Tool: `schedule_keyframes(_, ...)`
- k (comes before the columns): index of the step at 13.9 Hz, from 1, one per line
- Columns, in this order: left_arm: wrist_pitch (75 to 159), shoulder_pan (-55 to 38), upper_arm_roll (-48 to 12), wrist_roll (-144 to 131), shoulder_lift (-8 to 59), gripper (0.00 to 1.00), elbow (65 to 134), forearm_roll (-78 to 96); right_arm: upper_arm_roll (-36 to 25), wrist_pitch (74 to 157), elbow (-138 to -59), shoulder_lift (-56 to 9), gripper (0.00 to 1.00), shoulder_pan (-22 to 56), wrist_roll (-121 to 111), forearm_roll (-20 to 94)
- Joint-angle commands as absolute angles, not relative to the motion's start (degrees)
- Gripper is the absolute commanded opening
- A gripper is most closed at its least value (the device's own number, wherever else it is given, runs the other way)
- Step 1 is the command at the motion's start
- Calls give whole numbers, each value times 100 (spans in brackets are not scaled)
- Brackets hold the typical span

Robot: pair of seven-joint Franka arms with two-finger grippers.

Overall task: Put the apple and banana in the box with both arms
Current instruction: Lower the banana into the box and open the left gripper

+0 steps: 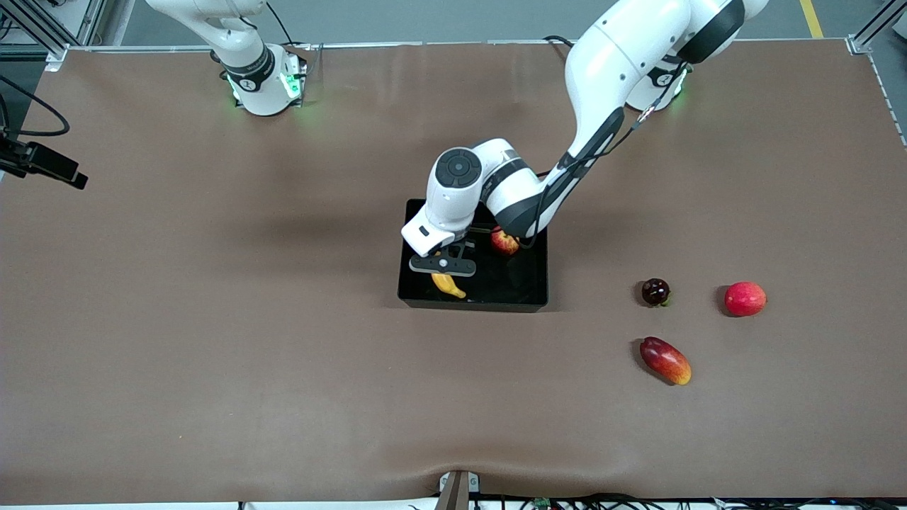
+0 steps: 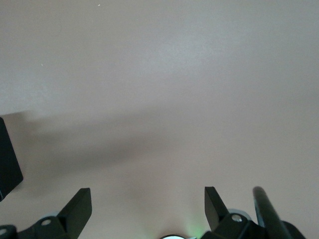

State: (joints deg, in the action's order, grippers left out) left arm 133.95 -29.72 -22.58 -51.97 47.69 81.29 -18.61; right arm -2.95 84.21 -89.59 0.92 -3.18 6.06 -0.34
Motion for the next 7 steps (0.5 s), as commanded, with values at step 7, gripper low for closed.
schedule_keyframes(7, 13667, -3261, -1960, -5317, 5238, 3, 7954, -2030, -193, 8385, -8938, 88, 100, -483, 650, -53)
